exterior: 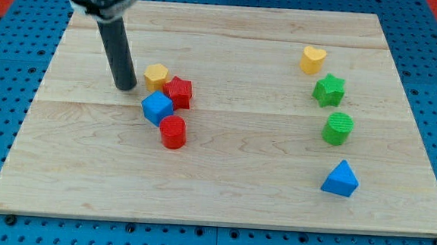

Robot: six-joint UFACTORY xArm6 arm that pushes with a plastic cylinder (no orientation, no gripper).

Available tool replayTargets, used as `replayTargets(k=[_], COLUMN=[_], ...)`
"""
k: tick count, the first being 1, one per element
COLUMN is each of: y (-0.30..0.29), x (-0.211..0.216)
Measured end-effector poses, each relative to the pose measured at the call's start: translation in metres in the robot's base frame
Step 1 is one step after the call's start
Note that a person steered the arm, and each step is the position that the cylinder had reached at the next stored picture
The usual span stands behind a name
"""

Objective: Slide the yellow hexagon towards the yellow heart

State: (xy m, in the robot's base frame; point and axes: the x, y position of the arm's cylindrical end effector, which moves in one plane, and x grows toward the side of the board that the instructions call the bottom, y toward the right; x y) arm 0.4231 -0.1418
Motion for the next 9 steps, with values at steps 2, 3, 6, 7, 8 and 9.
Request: replayTargets(k=[2,3,6,7,8,9], y=[0.101,0.119,-0.025,0.038,0.065,0.026], x=[-0.082,-0.116,-0.086,-0.126,-0.139,-0.144])
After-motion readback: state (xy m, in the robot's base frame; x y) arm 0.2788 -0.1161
